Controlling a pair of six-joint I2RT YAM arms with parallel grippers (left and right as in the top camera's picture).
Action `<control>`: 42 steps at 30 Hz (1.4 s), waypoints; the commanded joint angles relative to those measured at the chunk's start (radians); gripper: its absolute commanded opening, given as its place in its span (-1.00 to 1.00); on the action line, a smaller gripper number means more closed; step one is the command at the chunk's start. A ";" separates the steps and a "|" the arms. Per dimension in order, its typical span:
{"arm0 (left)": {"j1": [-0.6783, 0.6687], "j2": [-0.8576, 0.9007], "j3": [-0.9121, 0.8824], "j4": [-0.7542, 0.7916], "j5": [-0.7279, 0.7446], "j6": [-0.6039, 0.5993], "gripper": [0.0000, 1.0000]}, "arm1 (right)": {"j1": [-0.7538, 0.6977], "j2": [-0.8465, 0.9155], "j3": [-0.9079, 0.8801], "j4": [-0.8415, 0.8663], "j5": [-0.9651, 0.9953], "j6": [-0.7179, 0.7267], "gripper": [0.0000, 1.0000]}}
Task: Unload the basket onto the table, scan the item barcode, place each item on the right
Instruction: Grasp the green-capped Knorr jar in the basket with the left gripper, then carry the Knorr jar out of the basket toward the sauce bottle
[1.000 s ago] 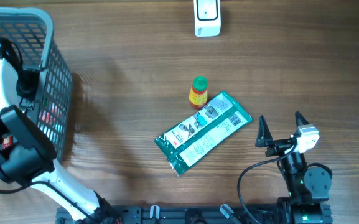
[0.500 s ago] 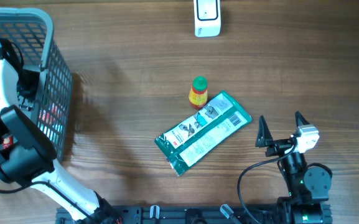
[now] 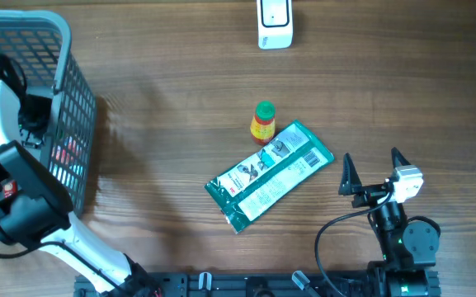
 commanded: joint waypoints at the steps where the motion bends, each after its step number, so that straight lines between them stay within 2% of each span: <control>1: 0.021 -0.058 0.018 -0.006 0.010 0.019 0.37 | 0.004 -0.003 -0.001 0.005 0.018 -0.006 0.99; 12: 0.021 -0.263 0.060 -0.005 0.009 0.019 0.38 | 0.004 -0.003 -0.001 0.005 0.018 -0.006 0.99; 26: 0.007 -0.641 0.065 -0.008 0.010 0.019 0.38 | 0.004 -0.003 -0.001 0.006 0.018 -0.005 0.99; 30: -0.059 -0.727 0.065 -0.010 0.010 0.019 0.38 | 0.004 -0.003 -0.001 0.005 0.018 -0.006 0.99; 35: -0.216 -0.787 0.065 -0.010 0.009 0.019 0.36 | 0.004 -0.003 -0.001 0.006 0.018 -0.006 0.99; 42: -0.423 -0.770 0.062 -0.039 -0.029 0.019 0.36 | 0.004 -0.003 -0.001 0.005 0.018 -0.006 0.99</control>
